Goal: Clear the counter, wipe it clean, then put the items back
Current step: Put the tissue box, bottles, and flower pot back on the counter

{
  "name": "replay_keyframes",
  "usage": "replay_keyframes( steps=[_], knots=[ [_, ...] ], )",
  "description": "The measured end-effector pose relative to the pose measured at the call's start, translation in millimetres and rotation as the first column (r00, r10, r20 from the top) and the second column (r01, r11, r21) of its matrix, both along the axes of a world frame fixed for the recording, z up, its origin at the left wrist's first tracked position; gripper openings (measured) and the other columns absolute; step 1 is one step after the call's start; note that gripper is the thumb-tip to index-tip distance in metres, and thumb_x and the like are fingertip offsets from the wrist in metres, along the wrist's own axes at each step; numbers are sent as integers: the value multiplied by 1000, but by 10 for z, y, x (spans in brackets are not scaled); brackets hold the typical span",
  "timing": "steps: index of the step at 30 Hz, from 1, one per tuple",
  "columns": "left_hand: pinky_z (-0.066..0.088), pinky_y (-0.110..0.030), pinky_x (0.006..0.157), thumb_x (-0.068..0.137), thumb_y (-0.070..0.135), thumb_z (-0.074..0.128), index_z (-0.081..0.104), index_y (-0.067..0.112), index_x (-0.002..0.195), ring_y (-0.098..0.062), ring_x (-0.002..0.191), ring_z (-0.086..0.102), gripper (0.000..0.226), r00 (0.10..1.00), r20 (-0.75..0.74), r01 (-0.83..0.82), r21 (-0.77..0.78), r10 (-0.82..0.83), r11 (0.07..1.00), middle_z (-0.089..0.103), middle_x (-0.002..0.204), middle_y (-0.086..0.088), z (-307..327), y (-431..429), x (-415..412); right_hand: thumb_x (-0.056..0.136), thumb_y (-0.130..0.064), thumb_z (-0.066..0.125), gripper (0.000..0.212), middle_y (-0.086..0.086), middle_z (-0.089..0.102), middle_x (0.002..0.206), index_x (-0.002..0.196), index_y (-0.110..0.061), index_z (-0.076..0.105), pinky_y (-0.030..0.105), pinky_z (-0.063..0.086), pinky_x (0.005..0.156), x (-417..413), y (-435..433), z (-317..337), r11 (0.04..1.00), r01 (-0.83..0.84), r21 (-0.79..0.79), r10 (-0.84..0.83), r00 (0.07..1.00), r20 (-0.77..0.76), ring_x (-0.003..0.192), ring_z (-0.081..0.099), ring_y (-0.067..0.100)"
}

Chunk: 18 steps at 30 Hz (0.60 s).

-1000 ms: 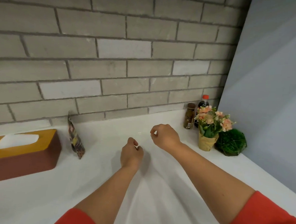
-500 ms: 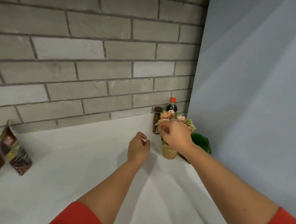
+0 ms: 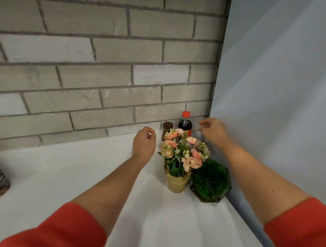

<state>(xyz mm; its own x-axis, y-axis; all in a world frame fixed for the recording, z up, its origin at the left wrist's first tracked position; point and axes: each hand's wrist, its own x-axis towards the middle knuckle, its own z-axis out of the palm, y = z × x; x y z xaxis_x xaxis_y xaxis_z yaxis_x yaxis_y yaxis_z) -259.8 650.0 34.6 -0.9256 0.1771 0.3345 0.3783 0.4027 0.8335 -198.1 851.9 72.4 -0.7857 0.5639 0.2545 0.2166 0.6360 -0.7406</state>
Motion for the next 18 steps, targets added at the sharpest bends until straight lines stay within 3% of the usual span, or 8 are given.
replay_keyframes(
  steps=[2,6,12,16,18],
  knots=[
    [43,-28,76,94,16,47,59,10,109,-27,91,59,20,1000,9,23,-20,-23,1000,59,104,-11,34,70,-135,88,-6,57,32,14,61,121,119,-8,61,37,47,98,-149,110,-43,1000,-2,-21,4,996,89,108,59,27],
    [36,-22,85,94,16,50,57,10,120,-22,108,53,27,998,14,64,-117,-63,991,54,119,-11,65,204,-329,87,-19,63,46,14,55,130,131,-11,50,33,44,95,-391,191,-15,997,-75,2,74,980,186,114,54,28],
    [32,-17,87,91,13,55,55,10,123,-20,115,51,32,996,7,86,-234,-87,968,49,126,-12,-36,315,-583,85,-27,67,71,15,41,143,144,-11,31,38,39,103,-776,186,64,984,-175,20,170,976,139,130,42,31],
    [28,-10,77,89,12,58,55,8,123,-21,114,50,35,994,-34,87,-287,-101,954,50,126,-12,-112,381,-751,85,-32,66,61,16,49,135,136,-10,41,41,42,100,-963,184,17,980,-180,79,165,972,167,124,46,32],
    [29,-13,80,87,12,60,54,8,123,-22,115,50,36,992,-45,101,-300,-119,949,50,128,-13,-142,421,-821,86,-32,65,54,17,52,131,131,-9,46,42,44,98,-1014,194,-19,981,-160,107,142,977,158,120,49,32]
  ],
)
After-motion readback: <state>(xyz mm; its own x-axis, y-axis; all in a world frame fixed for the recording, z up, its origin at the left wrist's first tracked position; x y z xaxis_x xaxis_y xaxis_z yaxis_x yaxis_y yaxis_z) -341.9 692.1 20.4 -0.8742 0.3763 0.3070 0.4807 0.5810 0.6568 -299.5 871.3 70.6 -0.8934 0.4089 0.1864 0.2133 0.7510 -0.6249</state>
